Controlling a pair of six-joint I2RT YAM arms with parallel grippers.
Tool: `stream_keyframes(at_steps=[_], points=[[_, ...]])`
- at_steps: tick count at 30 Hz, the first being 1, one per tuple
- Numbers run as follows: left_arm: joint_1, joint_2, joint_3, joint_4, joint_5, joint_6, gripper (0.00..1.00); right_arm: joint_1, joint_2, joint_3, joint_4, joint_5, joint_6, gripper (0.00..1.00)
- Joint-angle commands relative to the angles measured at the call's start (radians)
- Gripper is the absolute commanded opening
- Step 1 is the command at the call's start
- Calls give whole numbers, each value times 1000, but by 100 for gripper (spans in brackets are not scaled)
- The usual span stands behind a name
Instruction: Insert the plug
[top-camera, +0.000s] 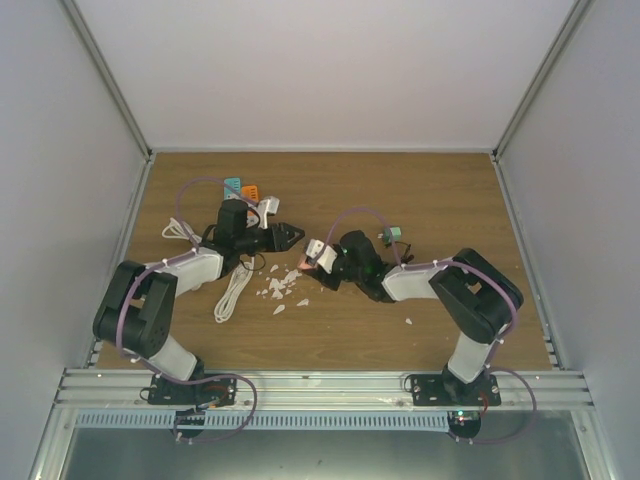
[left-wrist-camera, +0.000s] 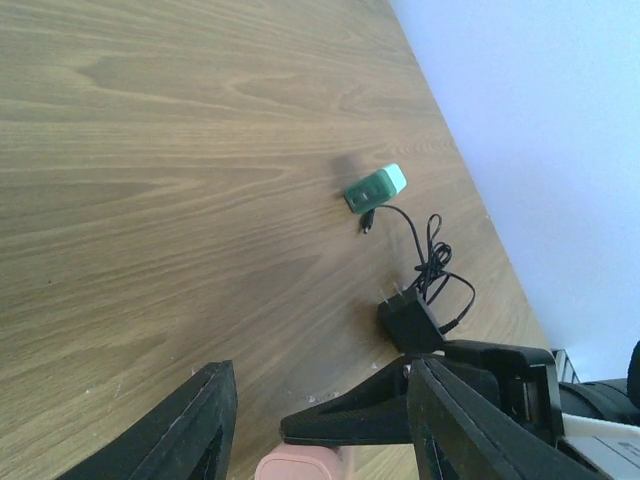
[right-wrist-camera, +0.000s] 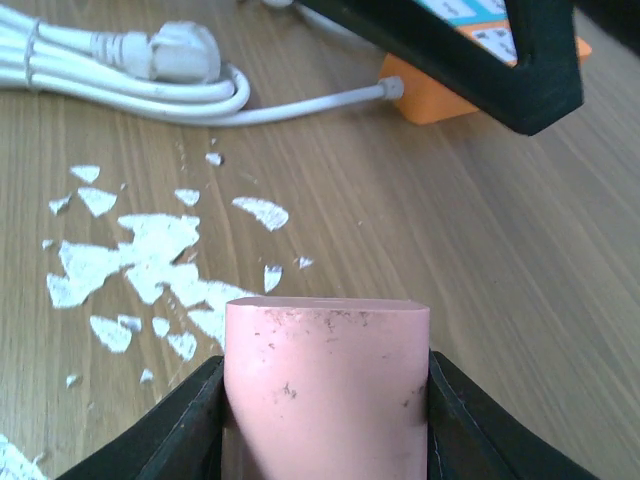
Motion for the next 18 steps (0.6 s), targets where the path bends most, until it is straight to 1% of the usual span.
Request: stream_keyframes(at_steps=[1,6,9,13,18], points=[[-23,30,6,40,16,1,49,5,-39,-25,104,5,-84,0],[-40,41,19,29,12,15,45,6,-30,-26,110,54,-93,0],[-46,43,23,23,16,24,44,5,-47,-59,165,86,-103,0],[-63,58,45,-5,16,46,43,4,-61,-76,203,171,-94,1],[-81,92,73,-34,18,70,43,3,-84,-100,239,193,-88,0]])
